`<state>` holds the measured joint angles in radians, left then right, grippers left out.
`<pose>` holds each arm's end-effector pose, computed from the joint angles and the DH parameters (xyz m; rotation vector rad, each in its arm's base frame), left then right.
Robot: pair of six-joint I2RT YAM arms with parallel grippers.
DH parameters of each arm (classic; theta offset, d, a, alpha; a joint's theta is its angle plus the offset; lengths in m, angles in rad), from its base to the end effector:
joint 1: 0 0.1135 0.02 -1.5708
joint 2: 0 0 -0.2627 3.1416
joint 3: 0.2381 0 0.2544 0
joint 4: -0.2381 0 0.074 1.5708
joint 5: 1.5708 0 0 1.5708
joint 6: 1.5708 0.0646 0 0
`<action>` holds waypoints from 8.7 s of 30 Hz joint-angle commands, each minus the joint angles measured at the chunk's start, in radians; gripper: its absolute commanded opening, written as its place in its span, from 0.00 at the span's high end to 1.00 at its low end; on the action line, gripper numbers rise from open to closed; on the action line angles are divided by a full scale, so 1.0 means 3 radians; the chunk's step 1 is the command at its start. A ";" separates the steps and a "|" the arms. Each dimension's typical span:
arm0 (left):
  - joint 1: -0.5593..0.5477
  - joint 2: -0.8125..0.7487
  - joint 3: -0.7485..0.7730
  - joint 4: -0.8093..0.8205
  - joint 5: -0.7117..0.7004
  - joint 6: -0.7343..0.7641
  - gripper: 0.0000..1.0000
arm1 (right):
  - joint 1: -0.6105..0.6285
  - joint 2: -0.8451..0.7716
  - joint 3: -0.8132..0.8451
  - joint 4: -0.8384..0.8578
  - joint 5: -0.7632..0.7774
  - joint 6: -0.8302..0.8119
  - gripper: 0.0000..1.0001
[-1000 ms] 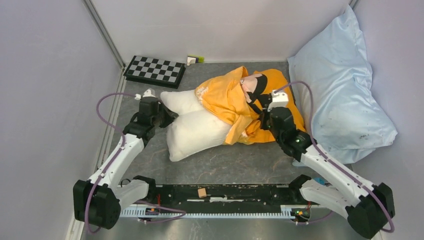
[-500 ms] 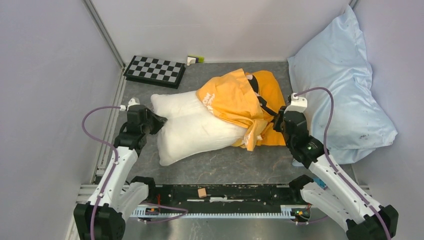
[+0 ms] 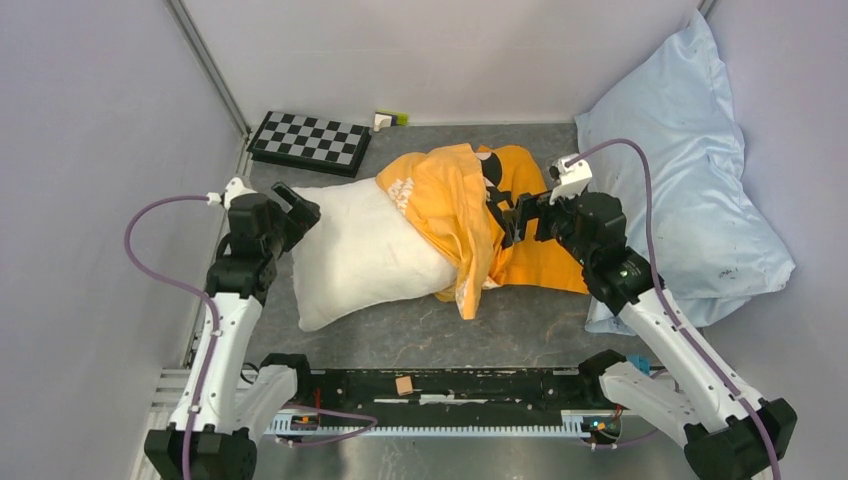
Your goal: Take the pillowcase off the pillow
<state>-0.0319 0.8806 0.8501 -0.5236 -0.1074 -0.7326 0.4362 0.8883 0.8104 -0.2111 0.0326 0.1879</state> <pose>0.2193 -0.0001 0.2958 -0.7943 1.9871 -0.3379 0.2168 0.0988 0.3184 -0.2100 1.8672 0.4011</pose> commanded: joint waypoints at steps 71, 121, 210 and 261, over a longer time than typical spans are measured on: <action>-0.1220 0.1319 0.0106 0.0657 0.1049 0.0131 0.00 | -0.1434 0.0344 0.0152 0.0285 -0.0256 0.0564 0.98; 0.0155 -0.0549 0.0345 -0.0219 0.1404 0.0316 0.00 | -0.1114 -0.0264 -0.0413 0.0040 -0.0849 0.0601 0.02; 0.0235 0.0715 -0.1314 0.0314 -0.0619 -0.1284 0.02 | -0.1006 0.0132 0.0539 -0.0642 0.2421 0.0717 1.00; -0.1453 0.0411 0.0195 0.0271 -0.0034 -0.0531 0.00 | -0.0786 0.1126 -0.0533 0.2011 -0.1396 0.1989 0.02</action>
<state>-0.4244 0.9333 0.8597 -0.5076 -0.0216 -0.9482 0.1707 1.1408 0.5861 0.2066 -0.4355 0.6888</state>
